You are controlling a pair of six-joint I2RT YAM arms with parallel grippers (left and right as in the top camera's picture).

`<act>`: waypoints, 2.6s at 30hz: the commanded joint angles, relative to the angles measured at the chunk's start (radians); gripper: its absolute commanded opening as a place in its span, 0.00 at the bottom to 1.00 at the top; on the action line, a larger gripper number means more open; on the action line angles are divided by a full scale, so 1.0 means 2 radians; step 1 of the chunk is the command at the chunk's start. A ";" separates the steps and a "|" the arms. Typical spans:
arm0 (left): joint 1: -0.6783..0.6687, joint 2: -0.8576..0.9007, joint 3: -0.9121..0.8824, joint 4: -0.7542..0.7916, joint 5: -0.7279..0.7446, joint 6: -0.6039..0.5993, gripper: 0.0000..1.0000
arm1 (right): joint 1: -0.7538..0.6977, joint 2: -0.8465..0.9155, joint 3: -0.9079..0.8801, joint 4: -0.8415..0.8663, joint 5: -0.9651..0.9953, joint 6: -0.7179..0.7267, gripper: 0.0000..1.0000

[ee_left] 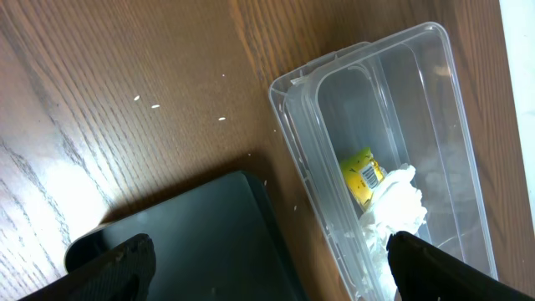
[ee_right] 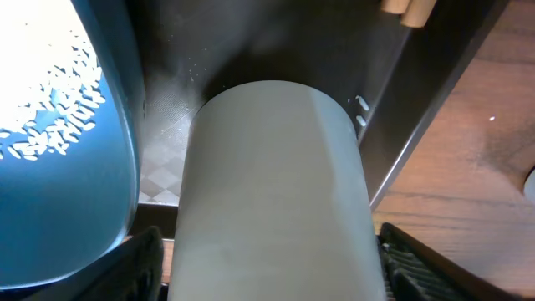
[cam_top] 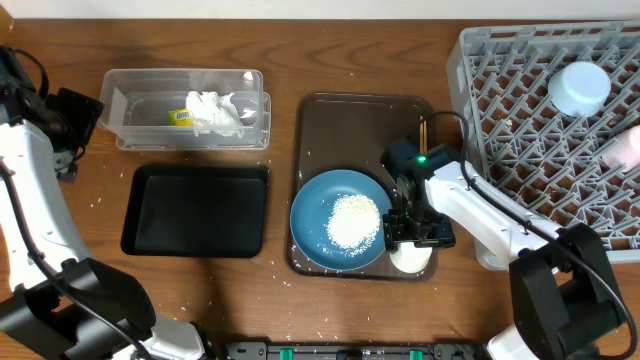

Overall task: Sort waste into correct bins and load items into the dishwasher rack
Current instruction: 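Lower right gripper around the white cup and grasp it, then lift the white cup and place it in the grey rack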

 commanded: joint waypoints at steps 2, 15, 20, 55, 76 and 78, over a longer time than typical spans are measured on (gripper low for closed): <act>0.002 0.003 -0.001 -0.002 -0.002 0.005 0.91 | 0.003 -0.004 -0.002 -0.003 0.006 0.004 0.74; 0.002 0.003 -0.001 -0.002 -0.002 0.005 0.91 | -0.018 -0.004 0.011 -0.019 0.007 -0.001 0.58; 0.002 0.003 -0.001 -0.002 -0.002 0.005 0.91 | -0.039 -0.004 0.040 -0.049 0.023 -0.016 0.53; 0.002 0.003 -0.001 -0.002 -0.002 0.005 0.91 | -0.445 0.013 0.353 0.056 0.067 -0.139 0.62; 0.002 0.003 -0.001 -0.002 -0.002 0.005 0.91 | -0.472 0.081 0.352 0.043 0.063 -0.139 0.69; 0.002 0.003 -0.001 -0.002 -0.002 0.005 0.91 | -0.472 0.081 0.352 0.039 0.063 -0.139 0.71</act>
